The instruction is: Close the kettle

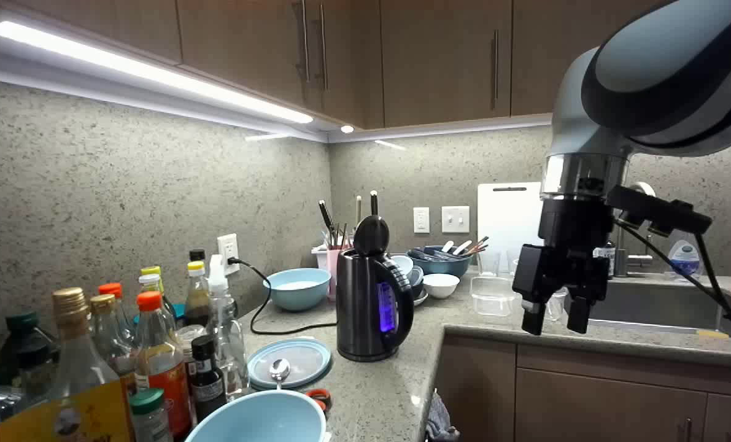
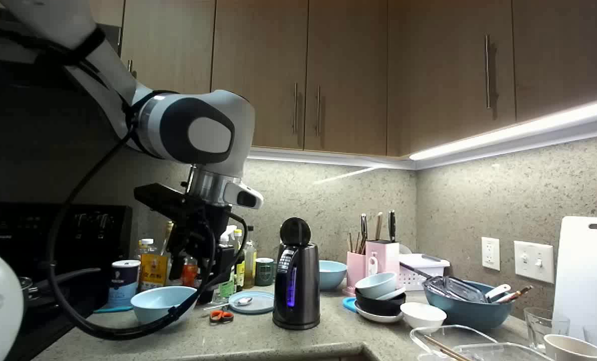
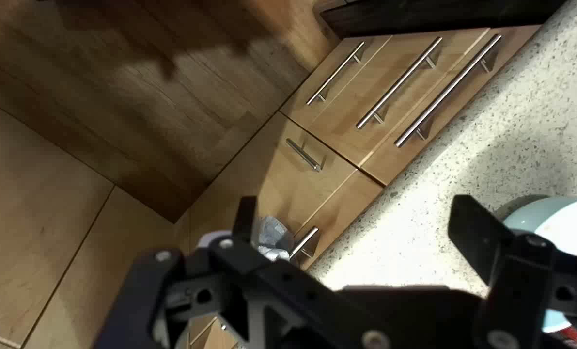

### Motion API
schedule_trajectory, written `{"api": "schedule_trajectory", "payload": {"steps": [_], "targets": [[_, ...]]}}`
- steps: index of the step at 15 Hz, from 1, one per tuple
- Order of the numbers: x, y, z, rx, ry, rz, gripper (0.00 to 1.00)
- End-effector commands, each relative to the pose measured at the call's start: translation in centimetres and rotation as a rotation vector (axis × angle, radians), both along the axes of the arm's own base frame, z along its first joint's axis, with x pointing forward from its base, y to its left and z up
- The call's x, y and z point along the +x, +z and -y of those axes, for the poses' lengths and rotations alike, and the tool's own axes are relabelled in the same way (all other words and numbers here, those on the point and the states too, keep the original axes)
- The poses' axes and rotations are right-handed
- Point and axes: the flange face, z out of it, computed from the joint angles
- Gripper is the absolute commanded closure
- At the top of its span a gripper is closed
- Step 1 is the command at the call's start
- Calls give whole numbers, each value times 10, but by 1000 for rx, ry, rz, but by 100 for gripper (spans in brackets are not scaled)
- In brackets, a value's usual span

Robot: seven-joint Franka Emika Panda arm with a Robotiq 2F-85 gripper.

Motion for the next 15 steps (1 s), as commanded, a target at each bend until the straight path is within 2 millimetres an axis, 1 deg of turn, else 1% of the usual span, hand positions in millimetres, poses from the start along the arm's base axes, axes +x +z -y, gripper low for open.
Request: {"api": "schedule_trajectory", "payload": {"steps": [1,7,9,11,15], "targets": [[0,1,0,0,0,-1,0],[0,1,0,0,0,-1,0],[13,-2,3,-32,42,8,0],[32,1,3,-39,48,26,0],[82,14,-8,-81,74,90,0]]}}
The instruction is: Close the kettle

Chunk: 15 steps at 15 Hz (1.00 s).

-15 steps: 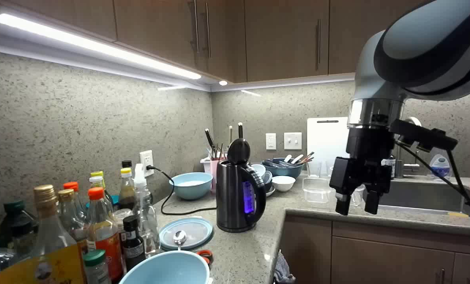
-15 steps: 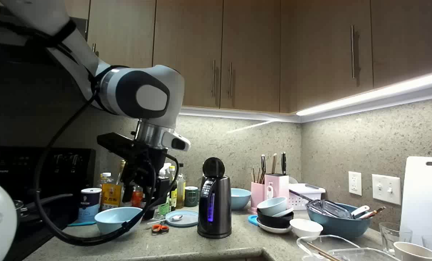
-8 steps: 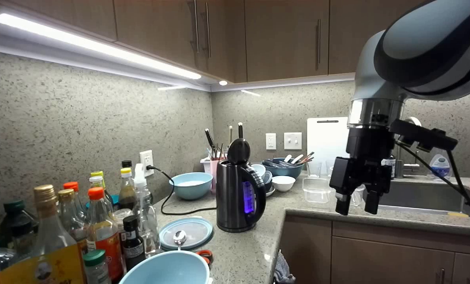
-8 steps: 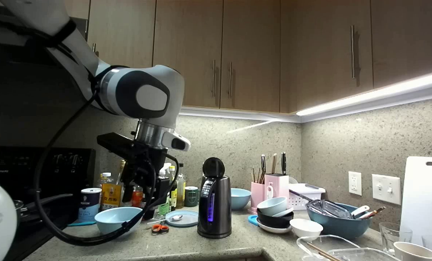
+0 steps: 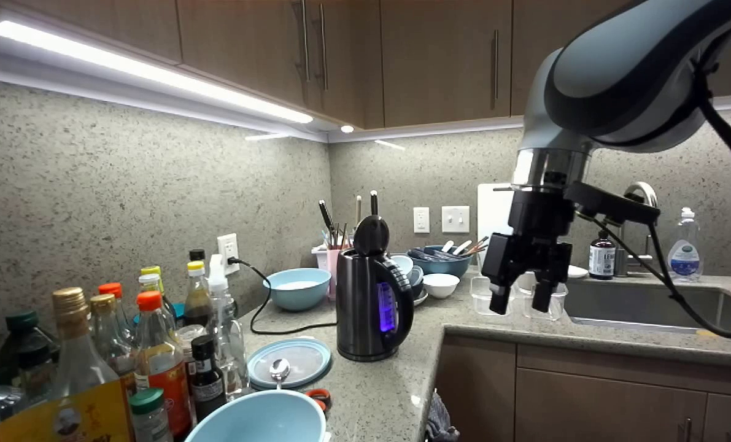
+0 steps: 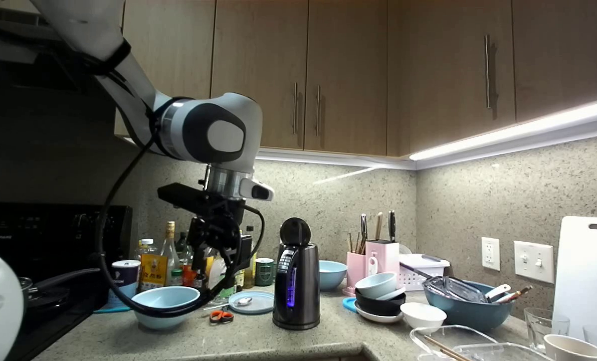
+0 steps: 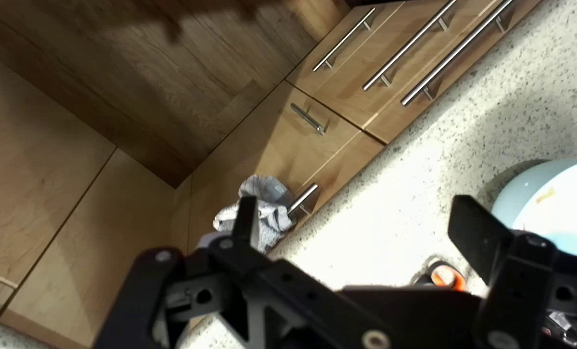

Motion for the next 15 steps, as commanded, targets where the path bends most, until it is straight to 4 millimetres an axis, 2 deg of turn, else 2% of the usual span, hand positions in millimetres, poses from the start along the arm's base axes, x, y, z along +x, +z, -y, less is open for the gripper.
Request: {"api": "schedule_trajectory", "payload": {"steps": [1,4,6,7,9,13,15], "targets": [[53,6,-13,-59,60,53,0],[91,20,-30,-97,72,137,0],[108,27,-40,-92,52,188,0],[92,25,-32,-84,67,155,0],[105,26,-38,-83,67,173,0],[108,25,-39,-82,67,172,0],[125,22,-41,-80,58,213,0]]}}
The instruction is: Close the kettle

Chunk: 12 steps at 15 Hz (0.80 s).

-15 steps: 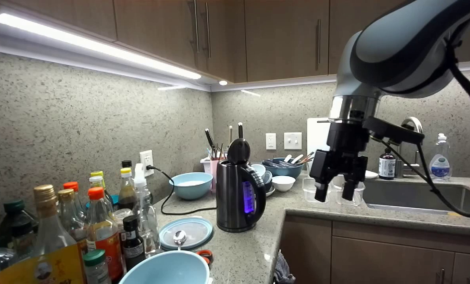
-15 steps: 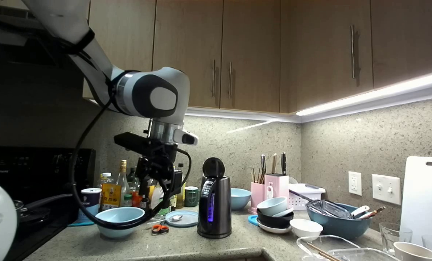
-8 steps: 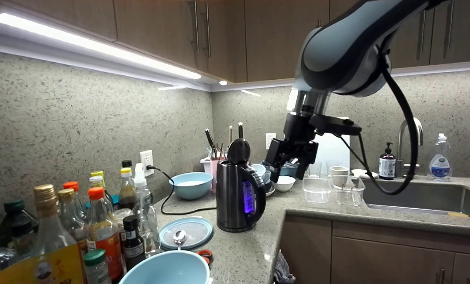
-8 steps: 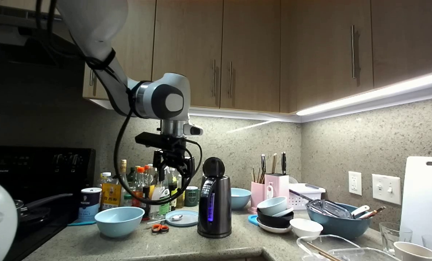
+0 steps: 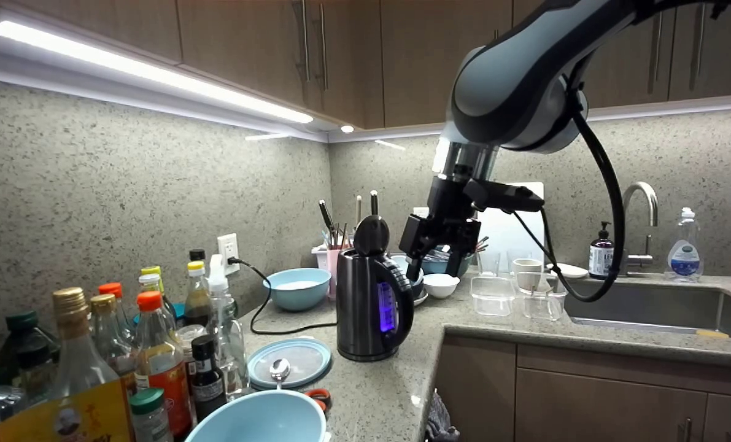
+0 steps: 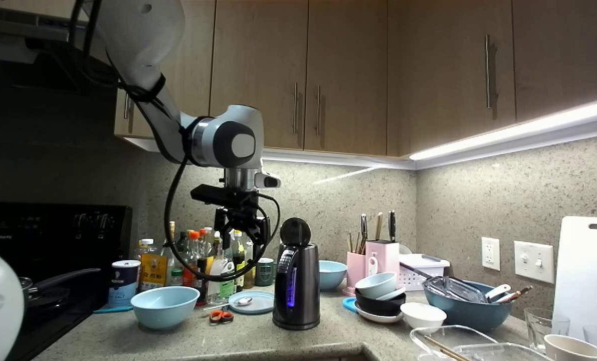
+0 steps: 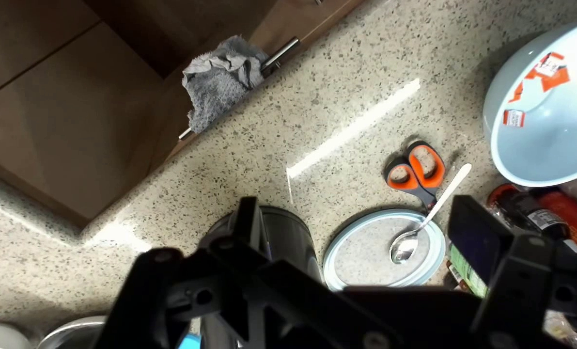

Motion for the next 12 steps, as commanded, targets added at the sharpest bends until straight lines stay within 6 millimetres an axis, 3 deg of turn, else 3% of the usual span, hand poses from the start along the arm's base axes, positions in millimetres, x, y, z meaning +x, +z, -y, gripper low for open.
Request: {"api": "schedule_trajectory", "payload": {"steps": [1,10,11,12], "targets": [[30,2,-4,-11,3,78,0],[143,55,4,-356,41,289,0],[150,59,8,-376,22,287,0],[133,53,4,-327,52,287,0]]}}
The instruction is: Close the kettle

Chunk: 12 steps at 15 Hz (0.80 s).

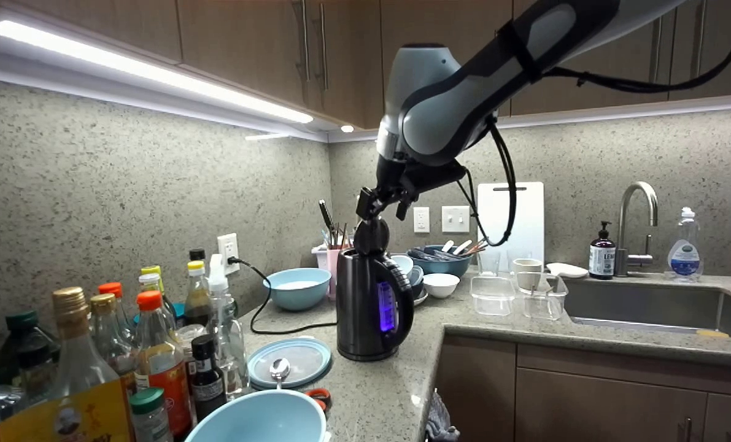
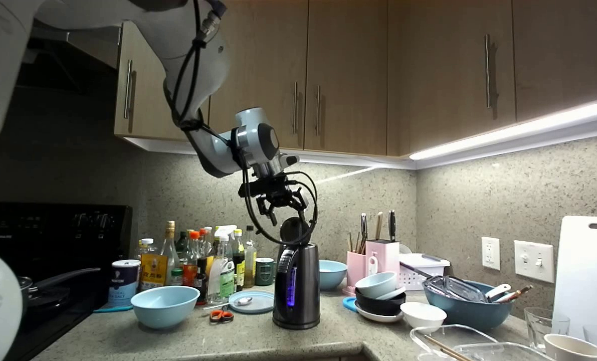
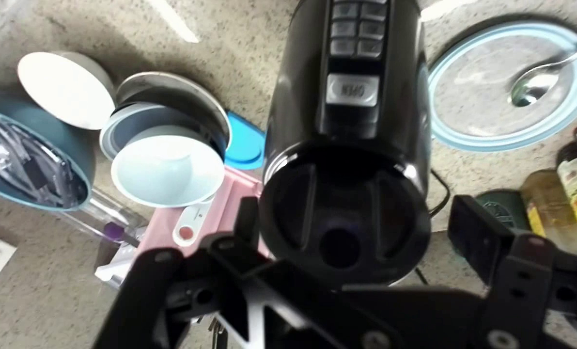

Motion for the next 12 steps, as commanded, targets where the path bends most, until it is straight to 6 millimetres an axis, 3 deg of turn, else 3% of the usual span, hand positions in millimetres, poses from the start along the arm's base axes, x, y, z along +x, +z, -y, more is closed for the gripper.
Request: {"api": "schedule_trajectory", "payload": {"steps": [1,3,8,12], "targets": [[8,4,4,-14,-9,3,0],[16,6,7,-23,-16,6,0],[7,-13,18,-12,-69,-37,0],[18,-22,28,9,-82,23,0]]}}
